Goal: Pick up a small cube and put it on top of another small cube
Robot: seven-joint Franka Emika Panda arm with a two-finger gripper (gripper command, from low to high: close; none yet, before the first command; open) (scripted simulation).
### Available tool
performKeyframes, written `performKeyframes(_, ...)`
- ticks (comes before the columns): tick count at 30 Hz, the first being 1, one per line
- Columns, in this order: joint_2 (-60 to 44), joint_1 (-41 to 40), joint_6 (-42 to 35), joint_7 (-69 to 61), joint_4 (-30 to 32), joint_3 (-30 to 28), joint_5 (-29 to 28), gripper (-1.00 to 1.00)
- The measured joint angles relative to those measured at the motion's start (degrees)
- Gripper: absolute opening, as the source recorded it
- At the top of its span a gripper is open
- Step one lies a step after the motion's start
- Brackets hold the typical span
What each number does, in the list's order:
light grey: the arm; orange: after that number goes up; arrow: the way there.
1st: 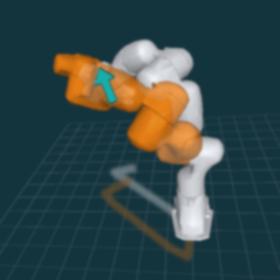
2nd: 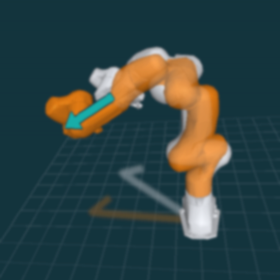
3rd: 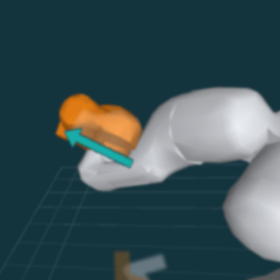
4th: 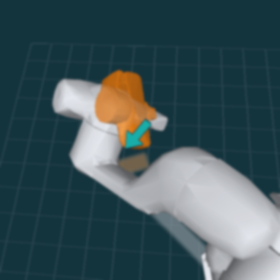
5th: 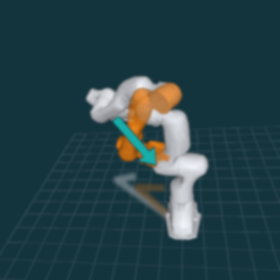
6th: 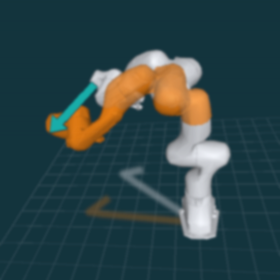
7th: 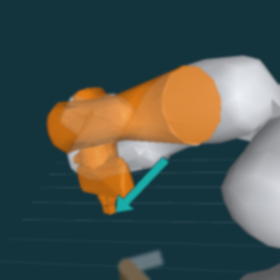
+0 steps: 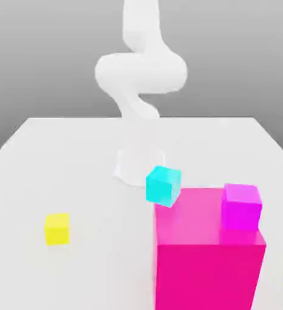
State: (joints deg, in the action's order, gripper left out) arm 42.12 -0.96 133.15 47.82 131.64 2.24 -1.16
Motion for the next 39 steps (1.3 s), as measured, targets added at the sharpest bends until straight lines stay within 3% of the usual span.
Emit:
performKeyframes(19,-39.24,4.04,9.69,12.46,-2.15,19.3,-15.85,0.0)
performKeyframes(27,-55.54,10.77,13.95,16.73,-2.99,21.81,-21.31,0.0)
performKeyframes(32,-64.7,13.67,15.94,17.54,-3.89,23.29,-20.84,0.0)
performKeyframes(37,-74.23,16.09,20.01,20.87,-6.89,18.49,-23.4,0.0)
performKeyframes(38,-75.28,16.61,20.75,21.33,-7.17,17.8,-24.0,-1.0)
performKeyframes(39,-75.28,16.61,20.75,21.33,-7.17,17.8,-24.0,-1.0)
